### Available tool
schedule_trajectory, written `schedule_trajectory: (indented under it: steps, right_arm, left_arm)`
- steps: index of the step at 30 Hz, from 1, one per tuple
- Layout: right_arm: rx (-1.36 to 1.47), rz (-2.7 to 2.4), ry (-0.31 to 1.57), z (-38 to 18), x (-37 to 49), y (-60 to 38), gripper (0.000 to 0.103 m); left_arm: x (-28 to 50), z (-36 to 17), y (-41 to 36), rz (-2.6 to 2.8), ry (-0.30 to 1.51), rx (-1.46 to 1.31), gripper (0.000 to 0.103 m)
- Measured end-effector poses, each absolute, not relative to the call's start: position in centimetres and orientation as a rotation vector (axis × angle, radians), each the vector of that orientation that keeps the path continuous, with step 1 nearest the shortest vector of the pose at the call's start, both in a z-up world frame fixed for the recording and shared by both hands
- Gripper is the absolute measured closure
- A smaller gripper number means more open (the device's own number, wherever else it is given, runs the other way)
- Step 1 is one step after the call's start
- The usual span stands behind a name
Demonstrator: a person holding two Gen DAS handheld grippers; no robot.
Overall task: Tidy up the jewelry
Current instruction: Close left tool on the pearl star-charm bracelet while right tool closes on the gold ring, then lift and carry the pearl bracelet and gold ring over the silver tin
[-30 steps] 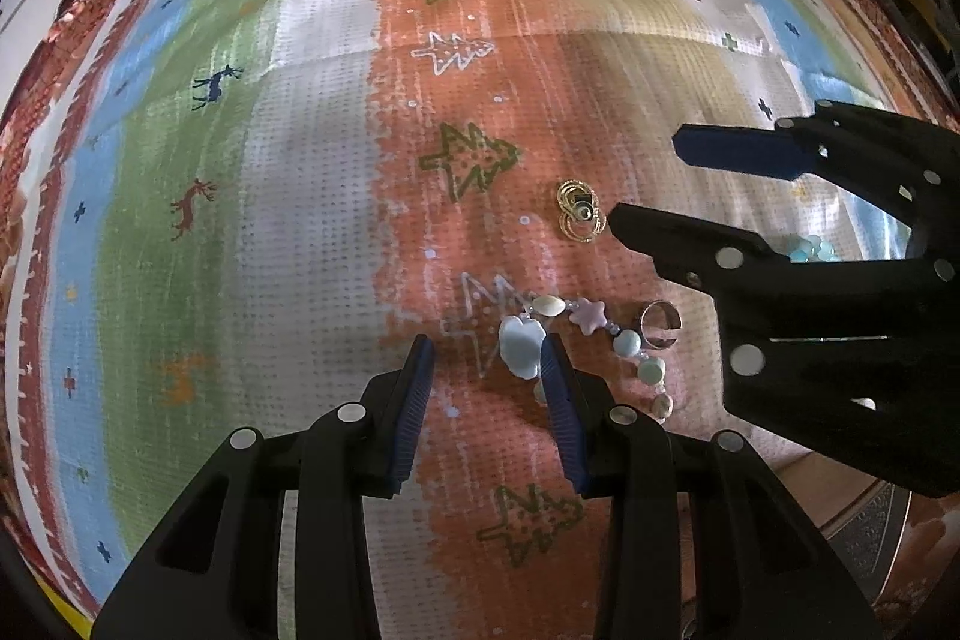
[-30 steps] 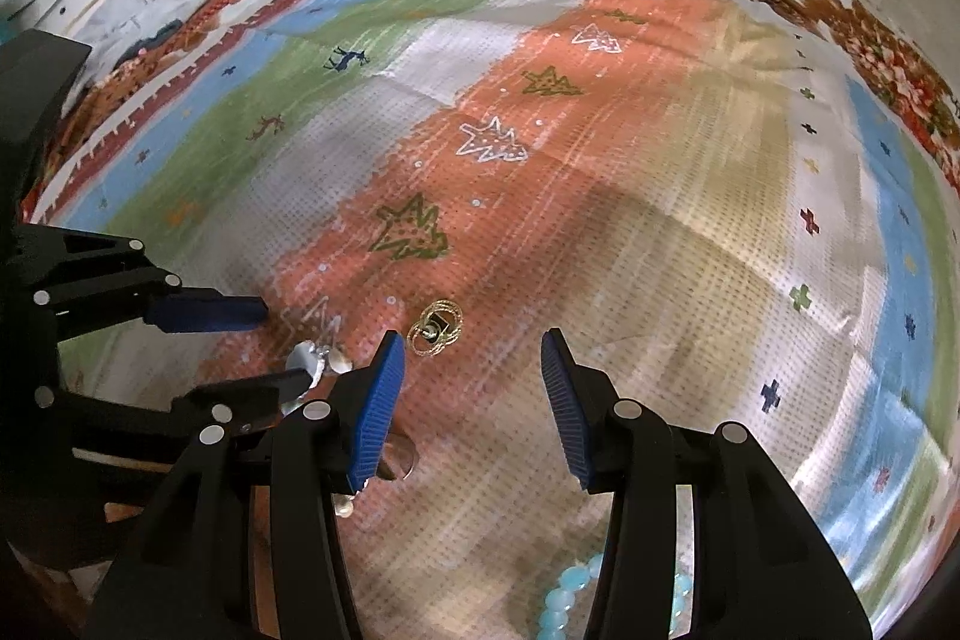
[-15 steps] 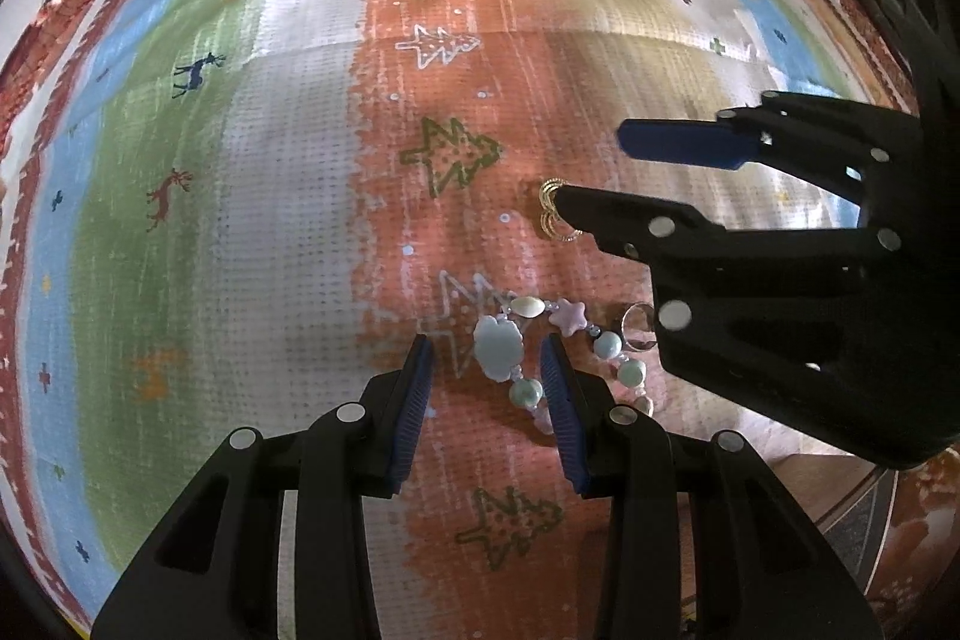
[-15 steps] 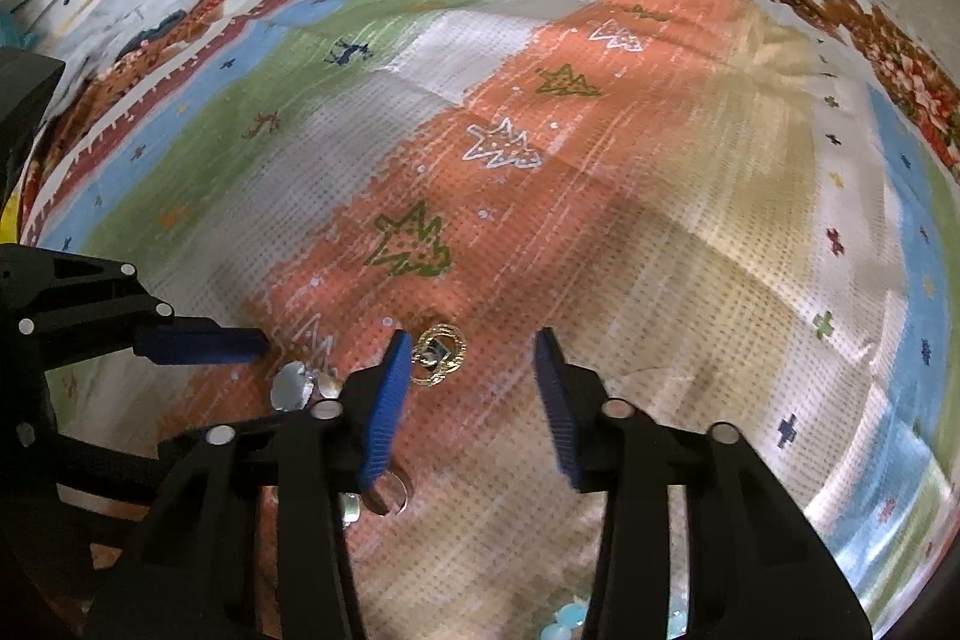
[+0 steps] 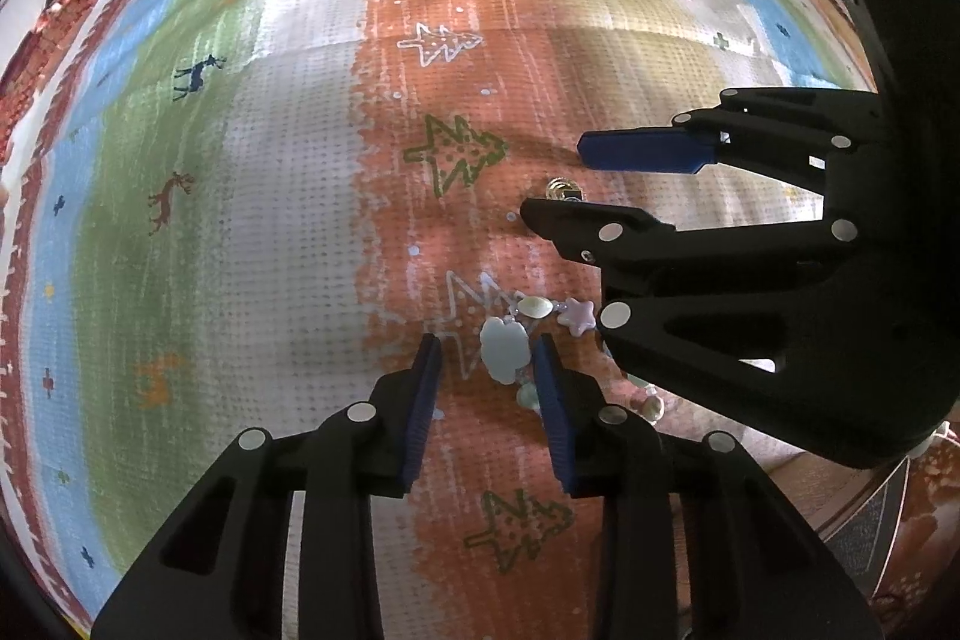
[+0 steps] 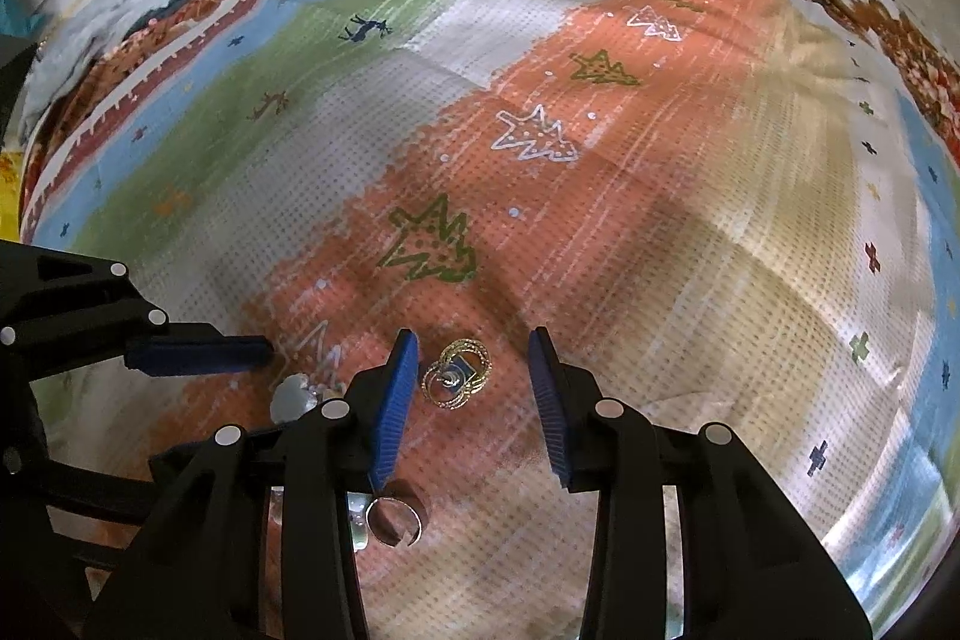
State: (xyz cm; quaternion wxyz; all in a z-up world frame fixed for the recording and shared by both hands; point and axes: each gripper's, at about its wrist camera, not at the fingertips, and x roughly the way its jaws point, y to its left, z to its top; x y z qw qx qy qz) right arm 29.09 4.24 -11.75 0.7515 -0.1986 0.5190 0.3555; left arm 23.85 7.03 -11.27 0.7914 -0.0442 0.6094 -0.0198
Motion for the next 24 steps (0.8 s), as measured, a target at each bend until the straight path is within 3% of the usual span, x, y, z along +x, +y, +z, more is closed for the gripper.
schedule_trajectory:
  steps: [5,11,24]
  right_arm:
    - [-0.433,0.774,1.144,-12.0,29.1,4.2,0.069]
    - [-0.444,0.769,1.159,-12.2,28.9,4.2,0.085]
    - [-0.445,0.767,1.158,-12.2,28.9,4.1,0.087]
  left_arm:
    - [23.5,-11.3,6.8,-0.061,1.314,-0.091,0.086]
    - [23.3,-11.6,5.6,-0.055,1.314,-0.072,0.086]
    - [23.9,-11.9,6.8,-0.059,1.312,-0.097,0.087]
